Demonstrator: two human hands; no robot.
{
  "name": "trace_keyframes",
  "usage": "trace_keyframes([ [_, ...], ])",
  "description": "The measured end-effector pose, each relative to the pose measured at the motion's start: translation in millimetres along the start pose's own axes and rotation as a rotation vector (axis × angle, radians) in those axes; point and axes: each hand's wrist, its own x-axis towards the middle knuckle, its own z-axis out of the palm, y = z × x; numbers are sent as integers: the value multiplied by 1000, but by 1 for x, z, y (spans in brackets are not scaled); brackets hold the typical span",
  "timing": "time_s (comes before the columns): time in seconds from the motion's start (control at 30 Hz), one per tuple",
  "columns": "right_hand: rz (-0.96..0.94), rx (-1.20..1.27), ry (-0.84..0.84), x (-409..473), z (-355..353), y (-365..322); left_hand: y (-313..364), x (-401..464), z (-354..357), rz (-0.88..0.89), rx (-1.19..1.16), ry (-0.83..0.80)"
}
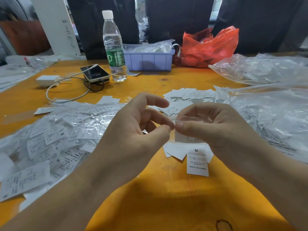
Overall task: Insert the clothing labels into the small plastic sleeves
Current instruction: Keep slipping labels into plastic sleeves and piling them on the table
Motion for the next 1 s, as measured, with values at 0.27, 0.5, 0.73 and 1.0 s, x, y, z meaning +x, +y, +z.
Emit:
trace_keyframes([
  [0.27, 9, 30, -55, -1, 2, 1, -6, 0, -1, -9, 185, 21],
  [0.5, 15, 97, -48, 3, -2, 1, -3, 4, -10, -64, 300, -56],
  [0.73, 23, 75, -18, 6, -7, -1, -10, 8, -25, -203, 798, -17],
  [1.0, 15, -56, 18, 4, -8, -2, -13, 15, -36, 4, 1029, 238],
])
